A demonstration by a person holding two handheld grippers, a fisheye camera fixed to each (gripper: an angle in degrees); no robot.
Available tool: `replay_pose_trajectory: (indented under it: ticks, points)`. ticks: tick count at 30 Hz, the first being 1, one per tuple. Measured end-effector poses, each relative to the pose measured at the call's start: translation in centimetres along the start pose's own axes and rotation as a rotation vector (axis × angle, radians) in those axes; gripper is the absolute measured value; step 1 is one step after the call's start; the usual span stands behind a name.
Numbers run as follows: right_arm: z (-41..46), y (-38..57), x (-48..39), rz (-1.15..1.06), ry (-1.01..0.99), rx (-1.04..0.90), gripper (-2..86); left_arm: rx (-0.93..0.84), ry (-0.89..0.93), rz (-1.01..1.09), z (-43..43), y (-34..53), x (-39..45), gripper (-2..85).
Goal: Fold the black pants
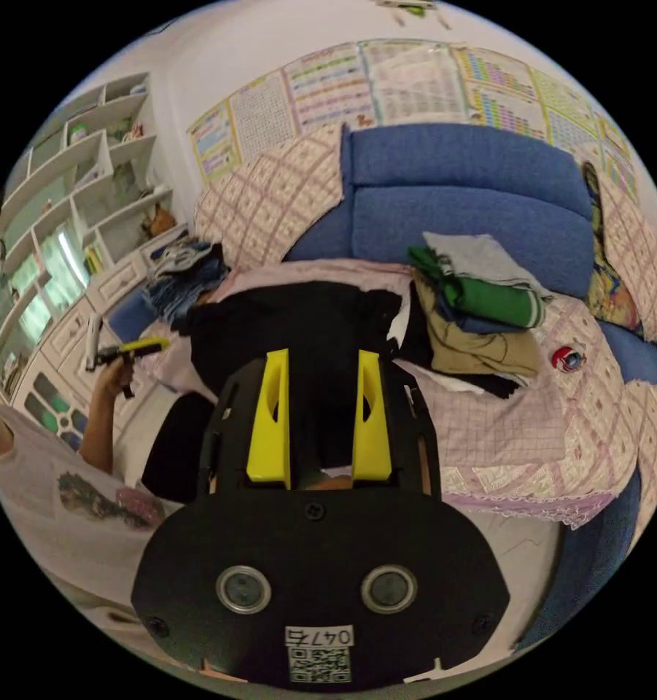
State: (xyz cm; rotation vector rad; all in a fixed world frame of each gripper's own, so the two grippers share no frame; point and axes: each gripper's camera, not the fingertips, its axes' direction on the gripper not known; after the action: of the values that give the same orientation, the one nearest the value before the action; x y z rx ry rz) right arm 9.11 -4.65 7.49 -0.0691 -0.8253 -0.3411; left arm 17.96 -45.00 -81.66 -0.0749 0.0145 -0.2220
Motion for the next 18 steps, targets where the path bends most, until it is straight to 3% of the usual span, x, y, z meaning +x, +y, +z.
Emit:
replay_pose_trajectory:
  ticks: [5, 12, 18]
  points:
    - [5.0, 1.4, -0.5, 0.056, 0.037, -0.040, 13.7, -0.005, 0.074, -0.113, 3.0, -0.7, -2.7, 11.7]
    - [10.6, 4.4, -0.8, 0.121, -0.036, -0.050, 11.2, -0.029, 0.028, -0.220, 8.8, -2.5, -6.8, 15.5]
    - [15.1, 4.3, -2.3, 0.114, -0.025, -0.124, 11.0, -0.021, 0.067, -0.389, 14.6, -2.0, -12.5, 13.8]
